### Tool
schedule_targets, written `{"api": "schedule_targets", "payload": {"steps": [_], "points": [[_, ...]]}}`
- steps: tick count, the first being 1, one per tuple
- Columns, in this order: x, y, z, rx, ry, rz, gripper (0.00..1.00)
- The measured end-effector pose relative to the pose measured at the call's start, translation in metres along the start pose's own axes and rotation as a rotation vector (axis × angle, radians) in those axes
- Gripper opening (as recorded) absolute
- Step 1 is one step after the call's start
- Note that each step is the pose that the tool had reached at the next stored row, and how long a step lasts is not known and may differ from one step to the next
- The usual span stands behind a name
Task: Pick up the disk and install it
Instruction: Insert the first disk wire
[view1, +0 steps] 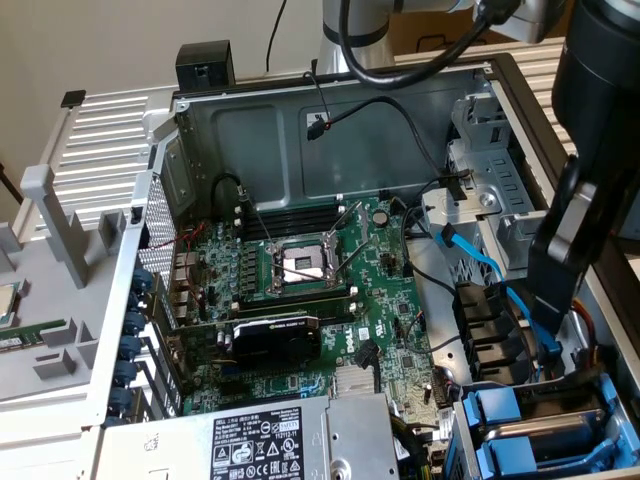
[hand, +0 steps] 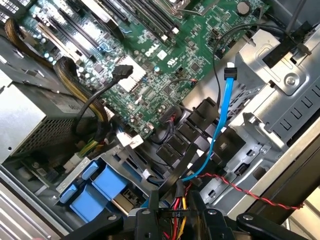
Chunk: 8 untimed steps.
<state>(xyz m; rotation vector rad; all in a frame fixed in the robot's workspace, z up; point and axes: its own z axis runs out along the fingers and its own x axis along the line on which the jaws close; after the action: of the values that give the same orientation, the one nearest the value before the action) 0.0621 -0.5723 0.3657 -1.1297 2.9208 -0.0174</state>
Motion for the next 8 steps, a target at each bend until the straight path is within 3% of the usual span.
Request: {"api": "schedule_targets", "payload": {"steps": [8], "points": [[0.0012, 0.0012, 0.0013, 0.0052, -0.0053, 0.012, 0.35]]}}
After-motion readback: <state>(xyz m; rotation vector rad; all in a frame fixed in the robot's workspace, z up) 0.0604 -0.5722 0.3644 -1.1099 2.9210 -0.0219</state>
